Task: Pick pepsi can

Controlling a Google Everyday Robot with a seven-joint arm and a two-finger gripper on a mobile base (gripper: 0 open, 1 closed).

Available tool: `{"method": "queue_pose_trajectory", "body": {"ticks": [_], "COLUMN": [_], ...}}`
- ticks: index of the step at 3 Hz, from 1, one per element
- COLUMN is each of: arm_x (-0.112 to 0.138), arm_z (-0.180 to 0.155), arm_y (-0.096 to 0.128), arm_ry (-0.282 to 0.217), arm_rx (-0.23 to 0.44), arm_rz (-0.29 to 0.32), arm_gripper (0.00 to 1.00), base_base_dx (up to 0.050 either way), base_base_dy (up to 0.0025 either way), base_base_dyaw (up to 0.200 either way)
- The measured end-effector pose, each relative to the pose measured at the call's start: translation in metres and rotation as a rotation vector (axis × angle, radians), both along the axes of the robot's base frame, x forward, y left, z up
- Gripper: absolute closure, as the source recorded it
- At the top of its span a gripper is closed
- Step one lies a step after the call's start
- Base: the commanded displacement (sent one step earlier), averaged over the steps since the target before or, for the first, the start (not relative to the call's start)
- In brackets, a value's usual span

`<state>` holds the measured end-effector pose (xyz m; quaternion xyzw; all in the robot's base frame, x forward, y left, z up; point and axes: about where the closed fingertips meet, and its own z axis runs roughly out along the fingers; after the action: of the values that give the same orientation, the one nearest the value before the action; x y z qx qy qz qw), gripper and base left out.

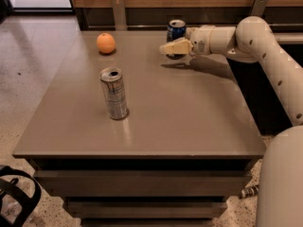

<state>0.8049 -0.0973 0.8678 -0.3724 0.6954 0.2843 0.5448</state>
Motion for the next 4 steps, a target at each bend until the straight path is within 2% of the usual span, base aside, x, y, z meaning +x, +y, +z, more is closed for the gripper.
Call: {"method": "queue_pose_trajectory", "body": {"ticks": [3, 4], "arm_x": [0.001, 0.001], "arm_z": [-0.003, -0.004], "arm_y": [0.01, 0.014], "arm_ry": [0.005, 0.007], "arm_rx": [0.002, 0.003], "arm_rz": [0.014, 0.018], "arm_gripper": [0.87, 1.0], "base_base_dx": [0.0, 0.0], "base_base_dy": [0.0, 0.0], "base_base_dyaw": [0.0, 0.0]}}
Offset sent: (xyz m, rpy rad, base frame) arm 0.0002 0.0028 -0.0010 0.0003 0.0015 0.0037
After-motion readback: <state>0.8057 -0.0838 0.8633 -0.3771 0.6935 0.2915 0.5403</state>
